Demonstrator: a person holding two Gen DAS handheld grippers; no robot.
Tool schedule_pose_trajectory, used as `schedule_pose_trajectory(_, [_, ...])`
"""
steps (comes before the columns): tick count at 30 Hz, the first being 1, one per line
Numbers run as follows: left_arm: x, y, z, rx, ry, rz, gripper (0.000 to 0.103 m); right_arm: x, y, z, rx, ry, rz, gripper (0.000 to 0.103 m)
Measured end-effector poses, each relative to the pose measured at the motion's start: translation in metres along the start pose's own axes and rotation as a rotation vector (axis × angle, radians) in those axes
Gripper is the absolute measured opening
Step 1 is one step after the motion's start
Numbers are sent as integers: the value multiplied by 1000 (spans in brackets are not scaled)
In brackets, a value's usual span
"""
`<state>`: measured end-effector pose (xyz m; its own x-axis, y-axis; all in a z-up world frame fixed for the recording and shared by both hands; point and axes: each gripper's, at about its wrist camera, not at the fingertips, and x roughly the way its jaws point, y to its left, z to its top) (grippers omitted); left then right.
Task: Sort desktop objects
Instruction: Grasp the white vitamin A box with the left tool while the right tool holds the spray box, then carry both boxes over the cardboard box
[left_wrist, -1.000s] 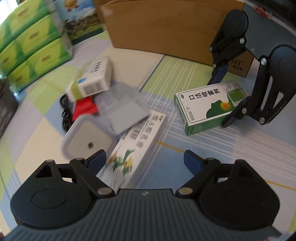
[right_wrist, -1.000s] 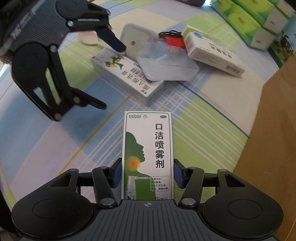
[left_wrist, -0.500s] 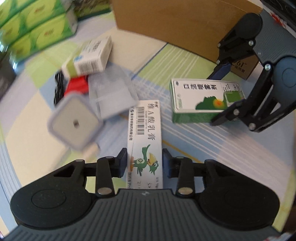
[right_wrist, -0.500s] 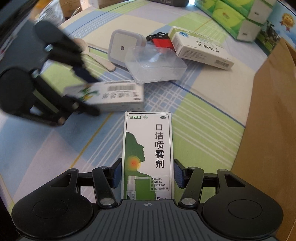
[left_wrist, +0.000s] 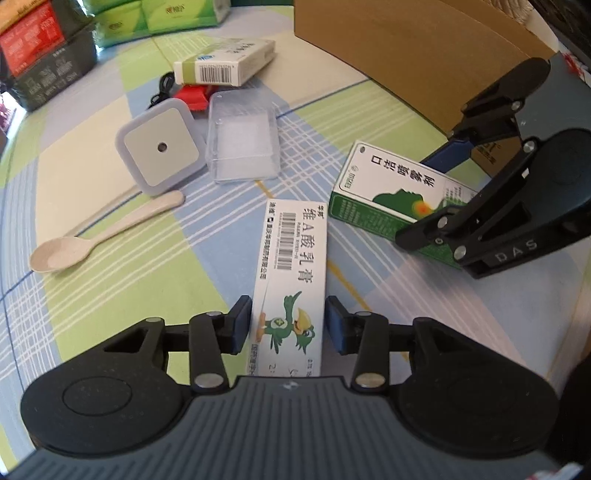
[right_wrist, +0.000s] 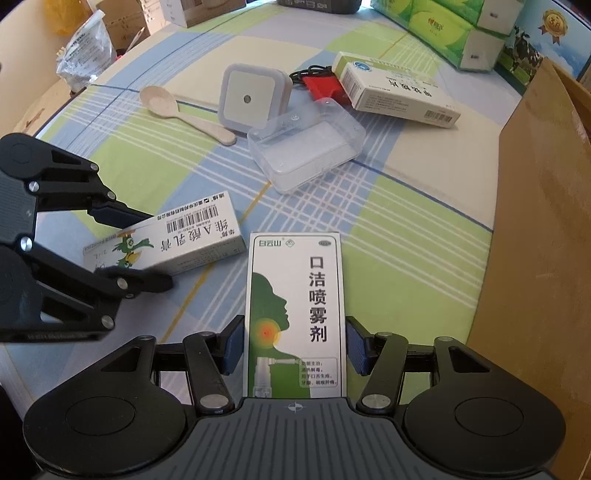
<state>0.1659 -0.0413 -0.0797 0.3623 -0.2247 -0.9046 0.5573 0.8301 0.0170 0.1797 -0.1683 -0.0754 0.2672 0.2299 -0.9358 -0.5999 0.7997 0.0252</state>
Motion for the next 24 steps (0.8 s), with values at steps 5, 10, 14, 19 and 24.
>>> schedule_pose_trajectory(5, [3, 0, 3, -21, -21, 10, 38, 6, -1, 2, 0, 0, -1, 53])
schedule_pose_trajectory(10, [3, 3, 2, -51, -24, 4, 34, 6, -1, 2, 5, -7, -15, 52])
schedule_pose_trajectory(14, [0, 3, 0, -93, -8, 7, 34, -3, -1, 2, 17, -25, -28, 52])
schedule_pose_trajectory(19, [-13, 3, -3, -175, -8, 27, 34, -28, 3, 4, 24, -70, -44, 52])
schedule_pose_trajectory(24, [-39, -1, -4, -254, -35, 63, 34, -57, 11, 2, 41, -116, -45, 52])
